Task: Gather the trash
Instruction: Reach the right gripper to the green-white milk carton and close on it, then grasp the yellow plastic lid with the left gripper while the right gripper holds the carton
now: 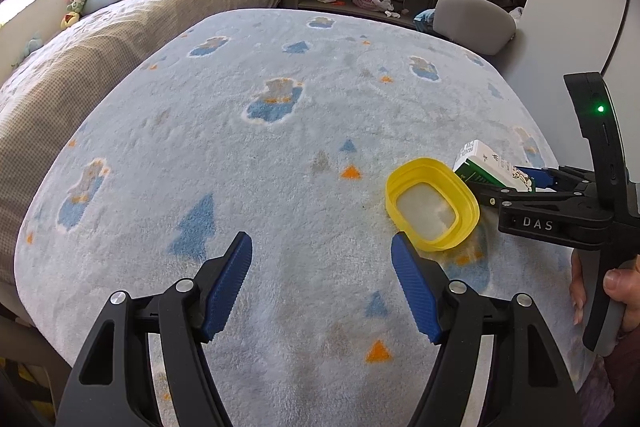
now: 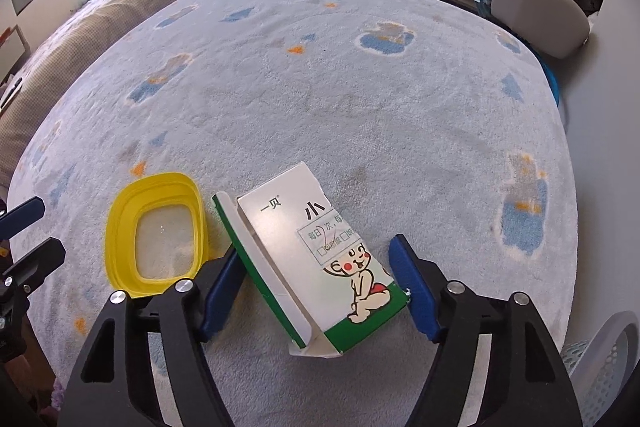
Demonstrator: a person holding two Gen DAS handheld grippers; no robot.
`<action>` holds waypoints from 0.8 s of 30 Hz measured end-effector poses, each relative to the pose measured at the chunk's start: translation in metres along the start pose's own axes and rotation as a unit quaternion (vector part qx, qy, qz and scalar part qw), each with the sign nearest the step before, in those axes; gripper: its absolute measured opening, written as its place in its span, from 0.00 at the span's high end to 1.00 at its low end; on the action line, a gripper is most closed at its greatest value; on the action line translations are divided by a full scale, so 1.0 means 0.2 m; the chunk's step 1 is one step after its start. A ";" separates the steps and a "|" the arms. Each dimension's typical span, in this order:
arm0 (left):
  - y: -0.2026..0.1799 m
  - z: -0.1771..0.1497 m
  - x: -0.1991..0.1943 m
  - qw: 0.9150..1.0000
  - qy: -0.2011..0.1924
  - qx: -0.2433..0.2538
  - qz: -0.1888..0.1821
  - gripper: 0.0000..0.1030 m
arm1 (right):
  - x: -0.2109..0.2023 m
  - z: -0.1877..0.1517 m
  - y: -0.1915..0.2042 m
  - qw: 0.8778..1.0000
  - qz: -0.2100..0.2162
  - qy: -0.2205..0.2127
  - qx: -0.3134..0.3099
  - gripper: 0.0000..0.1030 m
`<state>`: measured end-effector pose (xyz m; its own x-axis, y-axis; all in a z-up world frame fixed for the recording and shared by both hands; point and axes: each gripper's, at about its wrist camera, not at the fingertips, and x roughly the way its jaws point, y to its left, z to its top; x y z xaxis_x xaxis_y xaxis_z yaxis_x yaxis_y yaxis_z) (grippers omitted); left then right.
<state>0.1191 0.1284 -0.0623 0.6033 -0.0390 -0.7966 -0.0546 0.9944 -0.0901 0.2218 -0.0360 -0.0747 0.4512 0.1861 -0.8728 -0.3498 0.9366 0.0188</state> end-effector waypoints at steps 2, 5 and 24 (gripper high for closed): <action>-0.02 0.00 0.00 1.000 0.002 0.001 -0.006 0.33 | -0.02 -0.01 -0.02 1.000 -0.002 -0.001 0.018 0.47; -0.06 0.00 0.01 1.000 0.003 0.006 -0.016 0.33 | -0.05 -0.05 -0.06 0.999 0.002 -0.004 0.054 0.52; -0.37 0.04 0.12 0.997 0.042 0.038 -0.061 0.28 | -0.36 -0.36 -0.15 0.981 0.001 -0.062 0.182 0.55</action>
<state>0.1440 0.0543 -0.0704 0.5335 -0.1653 -0.8295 0.0769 0.9861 -0.1471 0.1421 -0.0994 -0.0478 0.5554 0.2006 -0.8070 -0.0434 0.9761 0.2129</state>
